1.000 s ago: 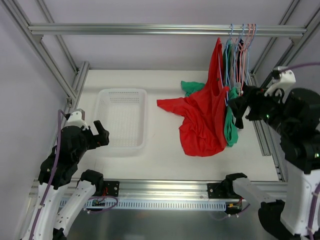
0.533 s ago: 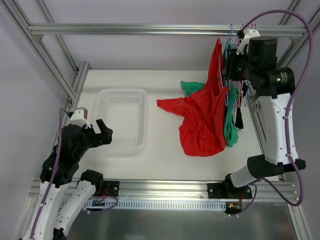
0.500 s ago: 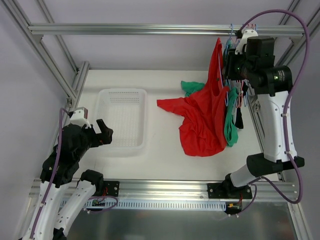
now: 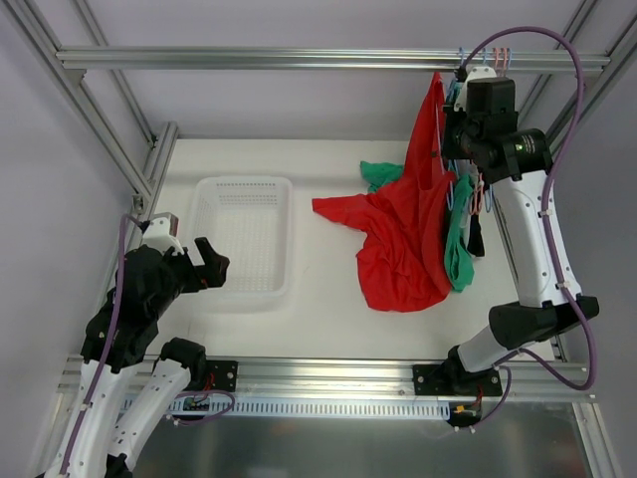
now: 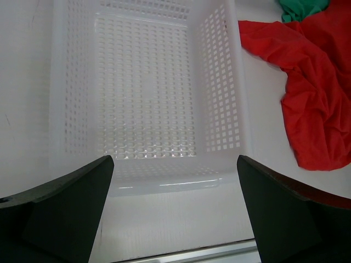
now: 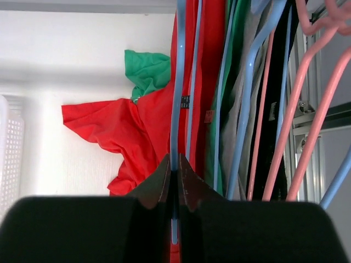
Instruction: Remove the tank top from the hanger
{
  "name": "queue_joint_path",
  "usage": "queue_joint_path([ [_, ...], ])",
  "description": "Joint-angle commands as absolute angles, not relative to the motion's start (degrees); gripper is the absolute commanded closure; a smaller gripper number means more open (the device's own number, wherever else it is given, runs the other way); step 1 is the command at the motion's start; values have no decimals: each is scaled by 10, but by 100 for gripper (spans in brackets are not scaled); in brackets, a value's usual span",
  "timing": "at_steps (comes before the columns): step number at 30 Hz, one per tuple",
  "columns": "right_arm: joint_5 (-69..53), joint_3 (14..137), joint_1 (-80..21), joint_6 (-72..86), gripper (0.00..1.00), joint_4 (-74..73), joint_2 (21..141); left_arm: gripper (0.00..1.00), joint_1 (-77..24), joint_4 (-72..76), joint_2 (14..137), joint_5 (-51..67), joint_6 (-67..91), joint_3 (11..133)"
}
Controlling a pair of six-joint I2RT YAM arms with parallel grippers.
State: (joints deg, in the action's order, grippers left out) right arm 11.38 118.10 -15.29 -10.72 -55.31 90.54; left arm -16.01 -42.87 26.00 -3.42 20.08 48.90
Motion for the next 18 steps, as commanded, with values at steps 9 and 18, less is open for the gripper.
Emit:
queue_joint_path([
  [9,62,1080,-159,-44,100,-353,791,1,-153,-405,243,-9,185,487],
  [18,-33,1002,-158,-67,100,-277,744,1,-153,-400,228,16,184,485],
])
